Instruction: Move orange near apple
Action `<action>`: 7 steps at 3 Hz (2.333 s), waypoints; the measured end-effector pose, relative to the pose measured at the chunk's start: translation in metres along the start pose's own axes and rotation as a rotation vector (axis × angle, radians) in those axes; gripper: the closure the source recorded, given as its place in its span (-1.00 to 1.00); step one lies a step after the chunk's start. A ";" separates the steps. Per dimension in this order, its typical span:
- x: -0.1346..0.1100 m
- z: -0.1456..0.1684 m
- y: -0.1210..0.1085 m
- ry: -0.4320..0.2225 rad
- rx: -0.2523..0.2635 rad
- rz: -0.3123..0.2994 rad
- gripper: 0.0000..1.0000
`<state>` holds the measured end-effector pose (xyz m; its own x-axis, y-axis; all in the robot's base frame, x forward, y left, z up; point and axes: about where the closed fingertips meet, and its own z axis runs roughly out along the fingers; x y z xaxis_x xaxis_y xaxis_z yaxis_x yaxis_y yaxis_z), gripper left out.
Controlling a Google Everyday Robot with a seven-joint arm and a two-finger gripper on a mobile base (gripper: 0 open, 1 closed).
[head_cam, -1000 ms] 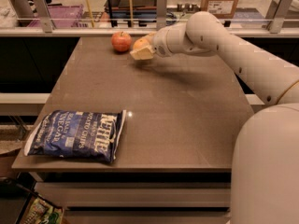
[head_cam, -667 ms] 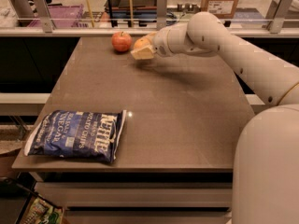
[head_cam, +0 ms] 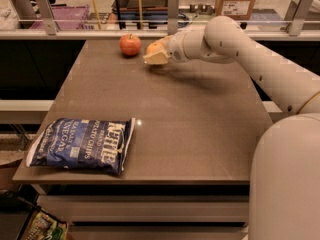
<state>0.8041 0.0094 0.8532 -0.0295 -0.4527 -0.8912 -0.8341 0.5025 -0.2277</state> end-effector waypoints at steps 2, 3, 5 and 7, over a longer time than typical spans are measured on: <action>0.017 0.001 -0.012 0.001 -0.006 0.033 1.00; 0.017 0.002 -0.011 0.001 -0.009 0.033 0.68; 0.015 0.002 -0.011 0.001 -0.009 0.033 -0.25; 0.015 0.004 -0.009 0.001 -0.014 0.033 -1.00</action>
Offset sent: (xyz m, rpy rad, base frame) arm 0.0154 -0.0256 -0.0142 0.0181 0.0387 -0.0207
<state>0.8134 0.0015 0.8406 -0.0581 -0.4369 -0.8976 -0.8403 0.5069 -0.1923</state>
